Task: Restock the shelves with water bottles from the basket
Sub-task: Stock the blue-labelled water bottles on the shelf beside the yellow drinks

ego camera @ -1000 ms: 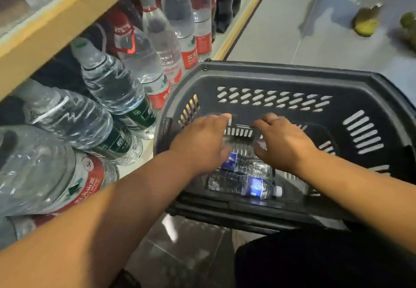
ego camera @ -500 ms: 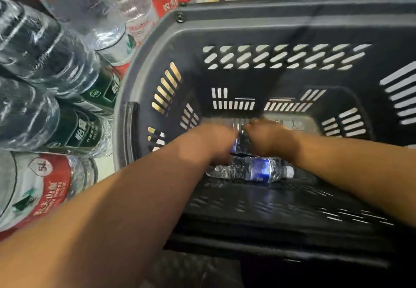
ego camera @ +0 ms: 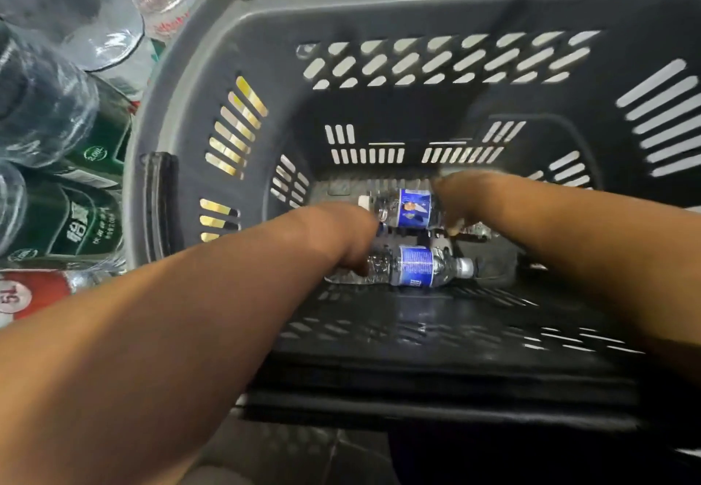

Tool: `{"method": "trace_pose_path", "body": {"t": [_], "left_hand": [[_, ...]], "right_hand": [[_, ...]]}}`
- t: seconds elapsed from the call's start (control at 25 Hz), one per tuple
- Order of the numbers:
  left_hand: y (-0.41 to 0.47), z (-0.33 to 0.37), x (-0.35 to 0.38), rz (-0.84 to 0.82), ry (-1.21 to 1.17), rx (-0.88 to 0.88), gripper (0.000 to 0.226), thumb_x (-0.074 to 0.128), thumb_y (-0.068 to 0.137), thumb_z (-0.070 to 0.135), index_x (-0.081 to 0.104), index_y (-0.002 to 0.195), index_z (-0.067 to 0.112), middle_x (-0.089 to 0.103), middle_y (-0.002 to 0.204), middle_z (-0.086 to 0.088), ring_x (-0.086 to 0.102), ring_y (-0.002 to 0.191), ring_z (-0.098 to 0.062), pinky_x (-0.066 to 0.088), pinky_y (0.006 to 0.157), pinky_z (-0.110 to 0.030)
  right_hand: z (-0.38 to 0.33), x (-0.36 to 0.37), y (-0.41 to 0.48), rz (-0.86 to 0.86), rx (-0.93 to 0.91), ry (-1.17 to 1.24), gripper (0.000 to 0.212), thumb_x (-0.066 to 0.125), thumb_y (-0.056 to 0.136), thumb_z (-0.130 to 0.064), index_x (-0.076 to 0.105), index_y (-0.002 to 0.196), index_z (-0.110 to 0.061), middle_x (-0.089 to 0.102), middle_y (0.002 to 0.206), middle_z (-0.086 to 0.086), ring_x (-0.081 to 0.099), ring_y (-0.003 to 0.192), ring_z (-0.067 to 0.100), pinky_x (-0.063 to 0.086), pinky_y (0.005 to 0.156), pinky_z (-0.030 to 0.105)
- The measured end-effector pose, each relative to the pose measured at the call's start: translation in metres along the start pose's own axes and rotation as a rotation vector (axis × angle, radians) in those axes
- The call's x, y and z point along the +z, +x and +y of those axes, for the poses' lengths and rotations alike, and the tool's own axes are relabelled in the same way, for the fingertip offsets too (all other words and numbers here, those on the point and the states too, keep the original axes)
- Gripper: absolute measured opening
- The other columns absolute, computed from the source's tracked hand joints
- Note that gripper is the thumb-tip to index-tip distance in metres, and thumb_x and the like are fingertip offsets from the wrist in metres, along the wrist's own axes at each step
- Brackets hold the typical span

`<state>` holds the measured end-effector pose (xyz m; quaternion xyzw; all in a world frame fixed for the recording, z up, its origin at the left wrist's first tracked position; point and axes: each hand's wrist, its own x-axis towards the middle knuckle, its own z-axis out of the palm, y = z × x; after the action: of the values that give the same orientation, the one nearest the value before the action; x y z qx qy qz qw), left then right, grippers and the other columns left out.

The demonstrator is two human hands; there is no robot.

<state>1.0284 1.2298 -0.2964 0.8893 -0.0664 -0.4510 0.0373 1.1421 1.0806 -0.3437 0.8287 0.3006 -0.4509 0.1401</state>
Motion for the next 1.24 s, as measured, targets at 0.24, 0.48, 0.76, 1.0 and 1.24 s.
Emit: {"method": "trace_pose_path", "body": {"t": [0.24,0.48,0.76,1.0,1.24], "left_hand": [[0.041,0.025,0.013,-0.081,0.104,0.089,0.050,0.073,0.080,0.032,0.058,0.124,0.017,0.062,0.122,-0.005,0.061,0.104,-0.026,0.052,0.088,-0.038],[0.061,0.026,0.038,-0.064,0.045,0.062,0.046,0.073,0.080,0.024,0.056,0.123,0.015,0.063,0.119,-0.009,0.061,0.105,-0.027,0.050,0.087,-0.038],[0.053,0.019,0.029,-0.105,0.035,0.008,0.038,0.073,0.077,0.036,0.063,0.109,0.018,0.064,0.100,-0.002,0.057,0.084,-0.021,0.049,0.075,-0.032],[0.017,0.004,-0.006,-0.124,0.002,-0.040,0.040,0.073,0.079,0.042,0.065,0.105,0.013,0.062,0.093,-0.004,0.056,0.081,-0.023,0.040,0.070,-0.026],[-0.056,-0.029,-0.048,-0.014,-0.239,-0.087,0.043,0.075,0.065,0.055,0.063,0.081,0.017,0.064,0.075,0.004,0.064,0.078,-0.021,0.054,0.078,-0.036]], "right_hand": [[0.023,0.014,0.010,0.086,0.043,-0.036,0.065,0.081,0.065,-0.048,0.059,0.120,-0.022,0.062,0.102,-0.005,0.061,0.090,0.020,0.054,0.083,0.040],[0.029,0.015,0.014,0.130,0.032,-0.031,0.057,0.081,0.060,-0.052,0.060,0.106,-0.025,0.057,0.079,-0.010,0.061,0.077,0.016,0.056,0.072,0.038],[0.031,0.005,0.012,0.122,0.018,-0.044,0.049,0.080,0.065,-0.046,0.061,0.103,-0.021,0.059,0.081,-0.007,0.062,0.082,0.020,0.055,0.077,0.036],[0.033,-0.017,-0.006,-0.043,0.073,0.098,0.052,0.082,0.071,-0.033,0.065,0.112,-0.007,0.069,0.104,0.008,0.066,0.092,0.026,0.052,0.079,0.034],[0.026,-0.068,-0.063,0.060,-0.008,0.217,0.020,0.073,0.079,-0.033,0.067,0.080,-0.014,0.070,0.094,0.007,0.064,0.085,0.023,0.052,0.086,0.038]]}}
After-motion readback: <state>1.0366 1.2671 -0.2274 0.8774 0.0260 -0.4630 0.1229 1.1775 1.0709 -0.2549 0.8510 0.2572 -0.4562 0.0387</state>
